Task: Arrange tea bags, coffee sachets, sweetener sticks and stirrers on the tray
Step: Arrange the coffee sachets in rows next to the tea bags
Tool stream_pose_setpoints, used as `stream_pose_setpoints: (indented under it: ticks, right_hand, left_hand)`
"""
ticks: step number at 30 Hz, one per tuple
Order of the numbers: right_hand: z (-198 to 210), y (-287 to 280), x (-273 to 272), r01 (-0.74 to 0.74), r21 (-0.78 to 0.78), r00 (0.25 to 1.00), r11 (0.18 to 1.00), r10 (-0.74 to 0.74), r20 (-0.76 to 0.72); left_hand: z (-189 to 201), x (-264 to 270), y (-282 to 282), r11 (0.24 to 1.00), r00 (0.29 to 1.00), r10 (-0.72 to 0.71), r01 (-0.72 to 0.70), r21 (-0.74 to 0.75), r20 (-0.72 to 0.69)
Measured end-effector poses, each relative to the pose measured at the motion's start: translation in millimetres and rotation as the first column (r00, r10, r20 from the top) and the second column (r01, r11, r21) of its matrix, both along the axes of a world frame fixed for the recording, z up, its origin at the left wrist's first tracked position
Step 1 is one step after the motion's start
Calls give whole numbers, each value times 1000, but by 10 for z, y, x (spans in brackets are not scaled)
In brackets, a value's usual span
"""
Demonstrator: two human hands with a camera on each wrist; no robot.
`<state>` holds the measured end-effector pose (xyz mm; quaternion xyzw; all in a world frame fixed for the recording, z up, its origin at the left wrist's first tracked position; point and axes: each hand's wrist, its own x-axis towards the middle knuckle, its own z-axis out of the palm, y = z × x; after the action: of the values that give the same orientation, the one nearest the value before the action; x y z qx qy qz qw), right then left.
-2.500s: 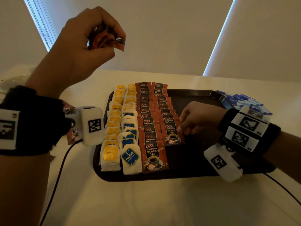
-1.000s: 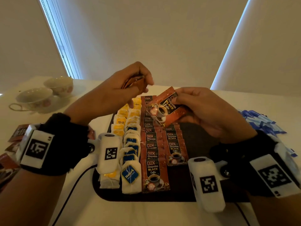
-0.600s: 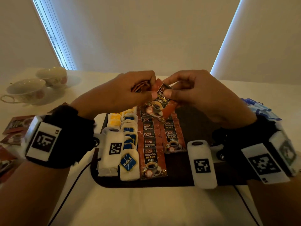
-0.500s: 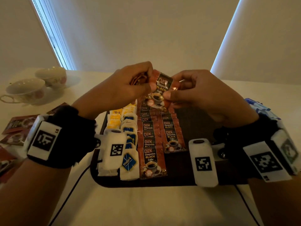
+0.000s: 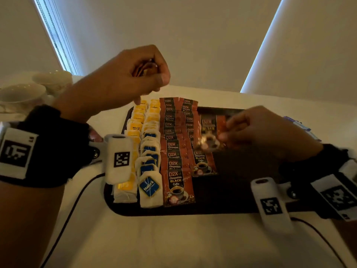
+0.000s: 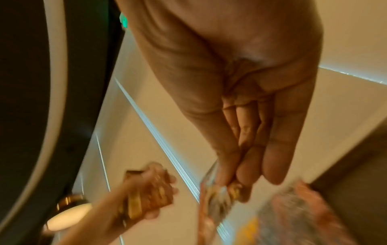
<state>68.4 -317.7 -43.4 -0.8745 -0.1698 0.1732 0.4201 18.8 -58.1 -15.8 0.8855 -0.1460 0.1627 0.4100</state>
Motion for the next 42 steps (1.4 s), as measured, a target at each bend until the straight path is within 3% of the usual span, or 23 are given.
stream_pose_setpoints:
  ticks: [2,5,9,14,26,35,37,39,42]
  right_hand:
    - [-66,-98,-7,-81,-248,995,965,64,-78]
    - [-139,-128,-42,-186,-421,966,888,87,-245]
    - [-191,-22,-45,-220,-439,943,871,74,-325]
    - [-270,96,-6,-173,-413,949,894,39,-312]
    - [-317,184,53,-229,-437,930,870,63,-362]
    - [-174,191,70,-201,-493,968,846,93,-234]
    - [-64,204,51,-151,-456,988,877,142,-53]
    - [81,253,-4,-103,-266,983,958,139,118]
    - [245,397,-135,-106,91,986,990,92,140]
  left_hand:
    - [34,-21,33,1000,1000,14,-14,-11,11]
    - [69,-48,60,1000,1000,27,-27,-13,12]
    - [90,-75,55,1000,1000,20,-20,4,9]
    - [97,-90,46,999,999,34,-34,19,14]
    - [93,-95,31,999,1000,14,-13,48,-19]
    - [89,-80,24,998,996,-18,23,52,-90]
    - [87,-87,9,998,988,-49,45,-32,-147]
    - [81,-86,-19,989,976,-92,66,-136,-195]
    - [72,-91,-65,967,959,-170,118,-226,-228]
